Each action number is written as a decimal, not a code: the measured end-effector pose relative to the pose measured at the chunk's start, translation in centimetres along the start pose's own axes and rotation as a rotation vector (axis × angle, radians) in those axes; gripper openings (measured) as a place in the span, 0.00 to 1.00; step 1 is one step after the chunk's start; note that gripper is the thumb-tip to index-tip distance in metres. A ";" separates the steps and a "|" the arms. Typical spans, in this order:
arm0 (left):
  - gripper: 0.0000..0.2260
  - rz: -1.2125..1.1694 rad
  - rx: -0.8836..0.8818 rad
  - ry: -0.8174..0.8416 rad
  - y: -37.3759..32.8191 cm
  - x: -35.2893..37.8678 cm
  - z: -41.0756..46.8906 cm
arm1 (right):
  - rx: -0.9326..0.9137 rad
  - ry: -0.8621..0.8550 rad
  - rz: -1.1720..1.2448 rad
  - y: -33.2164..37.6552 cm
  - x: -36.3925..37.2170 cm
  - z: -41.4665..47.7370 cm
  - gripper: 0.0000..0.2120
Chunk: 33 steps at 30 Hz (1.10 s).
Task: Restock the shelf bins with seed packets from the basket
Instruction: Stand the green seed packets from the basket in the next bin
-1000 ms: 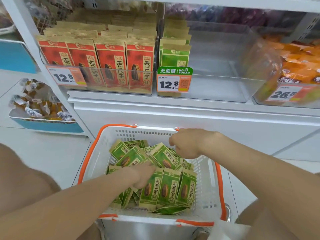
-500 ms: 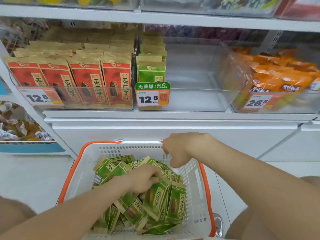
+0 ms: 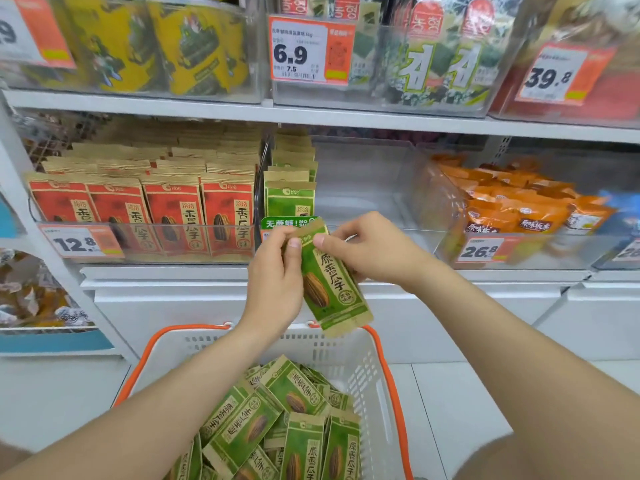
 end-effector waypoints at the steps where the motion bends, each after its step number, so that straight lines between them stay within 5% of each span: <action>1: 0.09 0.002 0.000 -0.030 -0.4 -0.2 0.4 | -0.020 -0.061 -0.001 0.2 -0.2 0.1 0.19; 9: 0.04 -0.023 -0.071 -0.207 -2.8 -0.4 2.8 | -0.138 -0.144 -0.192 2.0 -1.7 0.4 0.16; 13: 0.04 0.021 -0.043 -0.184 -3.9 0.4 3.9 | -0.138 0.021 -0.196 0.7 -2.8 0.7 0.13; 16: 0.06 0.078 -0.028 -0.086 -5.0 1.1 4.8 | -0.204 -0.137 -0.185 0.2 -4.7 0.9 0.12; 20: 0.15 0.457 0.281 0.006 -5.7 0.8 6.0 | -0.300 -0.457 -0.134 -0.3 -6.5 1.6 0.10; 25: 0.21 0.957 0.577 0.280 -4.0 0.7 7.5 | -0.257 -0.627 -0.102 -0.6 -6.4 5.0 0.12; 33: 0.18 1.089 0.825 0.347 -3.9 1.7 10.3 | 0.165 -0.366 -0.394 -4.3 -2.6 15.2 0.15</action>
Point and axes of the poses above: each hand's wrist, its own z-axis towards the middle knuckle, its own x-axis out of the palm, y = z × x, the point moved 4 cm from there along z, towards the middle knuckle, and after that the axes turned 6 degrees about -y, right-handed, at the moved point
